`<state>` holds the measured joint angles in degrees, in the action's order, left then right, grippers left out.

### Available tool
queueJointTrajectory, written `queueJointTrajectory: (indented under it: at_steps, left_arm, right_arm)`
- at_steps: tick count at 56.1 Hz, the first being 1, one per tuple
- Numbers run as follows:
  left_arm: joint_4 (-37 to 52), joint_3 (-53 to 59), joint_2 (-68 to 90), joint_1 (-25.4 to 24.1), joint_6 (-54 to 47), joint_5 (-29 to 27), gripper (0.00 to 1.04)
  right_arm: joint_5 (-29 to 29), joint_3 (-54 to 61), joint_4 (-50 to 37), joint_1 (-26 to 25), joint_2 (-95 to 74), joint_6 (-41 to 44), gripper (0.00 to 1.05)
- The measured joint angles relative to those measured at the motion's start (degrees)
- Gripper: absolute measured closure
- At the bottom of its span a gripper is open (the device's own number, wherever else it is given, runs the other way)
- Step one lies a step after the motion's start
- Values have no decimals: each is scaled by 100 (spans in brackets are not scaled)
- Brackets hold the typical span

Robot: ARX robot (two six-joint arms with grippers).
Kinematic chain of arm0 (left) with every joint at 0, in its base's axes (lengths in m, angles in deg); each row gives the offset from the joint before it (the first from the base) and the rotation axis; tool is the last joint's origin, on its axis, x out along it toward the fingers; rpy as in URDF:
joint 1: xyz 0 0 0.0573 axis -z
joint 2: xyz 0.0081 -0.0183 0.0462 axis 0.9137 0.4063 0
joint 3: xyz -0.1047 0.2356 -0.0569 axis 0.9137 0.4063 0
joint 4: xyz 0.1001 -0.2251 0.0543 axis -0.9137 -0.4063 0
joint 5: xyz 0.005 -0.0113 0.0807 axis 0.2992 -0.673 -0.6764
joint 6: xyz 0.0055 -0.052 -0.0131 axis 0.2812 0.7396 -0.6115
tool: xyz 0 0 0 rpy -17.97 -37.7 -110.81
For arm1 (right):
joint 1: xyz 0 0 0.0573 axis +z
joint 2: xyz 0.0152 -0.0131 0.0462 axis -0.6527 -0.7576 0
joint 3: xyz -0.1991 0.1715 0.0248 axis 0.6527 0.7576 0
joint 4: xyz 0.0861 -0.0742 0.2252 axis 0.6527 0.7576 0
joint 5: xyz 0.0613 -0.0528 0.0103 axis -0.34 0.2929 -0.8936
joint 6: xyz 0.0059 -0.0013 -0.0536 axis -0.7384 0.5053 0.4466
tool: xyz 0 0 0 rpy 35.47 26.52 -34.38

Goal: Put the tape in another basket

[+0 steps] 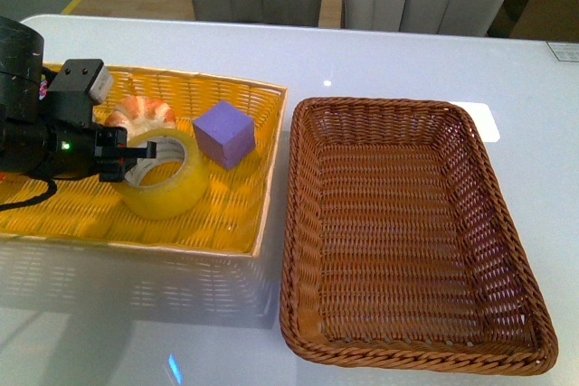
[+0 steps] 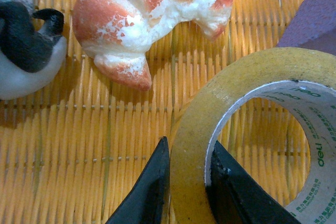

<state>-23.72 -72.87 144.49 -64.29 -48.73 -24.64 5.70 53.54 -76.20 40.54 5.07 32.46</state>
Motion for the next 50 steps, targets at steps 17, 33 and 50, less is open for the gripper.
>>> queueJointTrajectory:
  at_steps: [17, 33, 50]
  left_arm:
    - [7, 258, -1045, -114, 111, -2, 90]
    - [-308, 33, -1207, 219, 131, 20, 90]
    - [-643, -837, -955, 1075, 203, 144, 90]
  right_arm:
    - [0, 0, 0, 0, 0, 0, 9]
    - [0, 0, 0, 0, 0, 0, 9]
    - [0, 0, 0, 0, 0, 0, 9]
